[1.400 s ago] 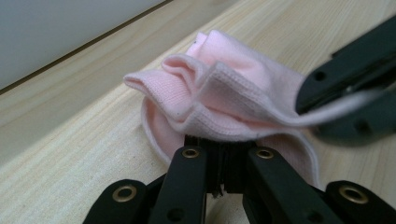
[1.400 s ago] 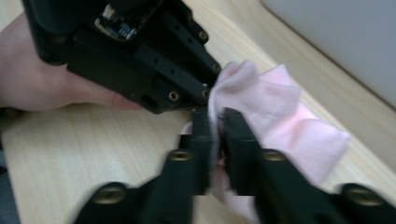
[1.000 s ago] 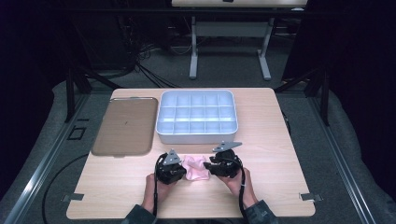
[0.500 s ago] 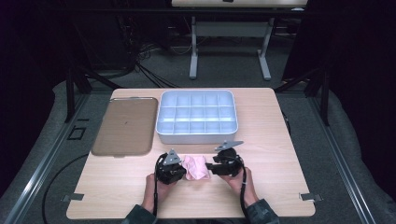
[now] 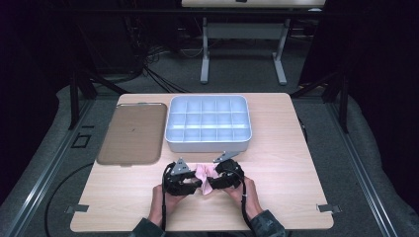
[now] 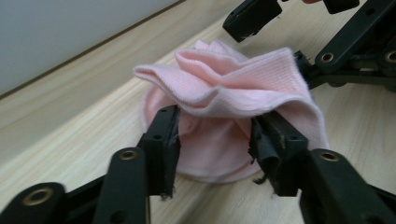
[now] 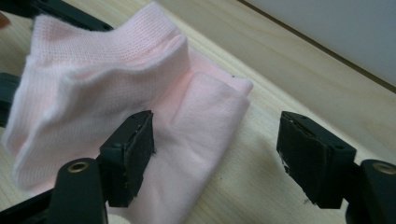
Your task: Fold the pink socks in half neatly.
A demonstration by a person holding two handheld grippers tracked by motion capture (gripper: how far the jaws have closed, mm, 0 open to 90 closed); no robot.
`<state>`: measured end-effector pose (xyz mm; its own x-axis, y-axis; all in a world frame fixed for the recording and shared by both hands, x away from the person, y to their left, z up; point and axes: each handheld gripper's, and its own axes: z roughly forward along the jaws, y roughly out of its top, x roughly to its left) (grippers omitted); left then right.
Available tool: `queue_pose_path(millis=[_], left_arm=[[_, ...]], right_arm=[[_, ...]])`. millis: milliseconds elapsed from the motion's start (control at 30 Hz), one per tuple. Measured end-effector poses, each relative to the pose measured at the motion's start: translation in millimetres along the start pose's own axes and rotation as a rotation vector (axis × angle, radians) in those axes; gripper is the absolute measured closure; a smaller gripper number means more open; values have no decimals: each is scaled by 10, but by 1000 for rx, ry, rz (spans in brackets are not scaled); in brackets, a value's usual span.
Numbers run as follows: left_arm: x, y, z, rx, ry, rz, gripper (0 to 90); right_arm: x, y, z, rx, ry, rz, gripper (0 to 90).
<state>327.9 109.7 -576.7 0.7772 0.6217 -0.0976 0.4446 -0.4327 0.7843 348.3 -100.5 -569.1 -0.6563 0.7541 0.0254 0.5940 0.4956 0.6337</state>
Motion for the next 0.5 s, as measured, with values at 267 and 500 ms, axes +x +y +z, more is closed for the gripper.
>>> queue_pose_path(millis=[267, 500], left_arm=[[-24, 91, -430, -99, 58, 1, 479], [-168, 276, -365, -99, -3, 64, 624]], right_arm=[[-14, -8, -13, -2, -7, 3, 231], [-64, -25, -92, -26, 9, 37, 221]])
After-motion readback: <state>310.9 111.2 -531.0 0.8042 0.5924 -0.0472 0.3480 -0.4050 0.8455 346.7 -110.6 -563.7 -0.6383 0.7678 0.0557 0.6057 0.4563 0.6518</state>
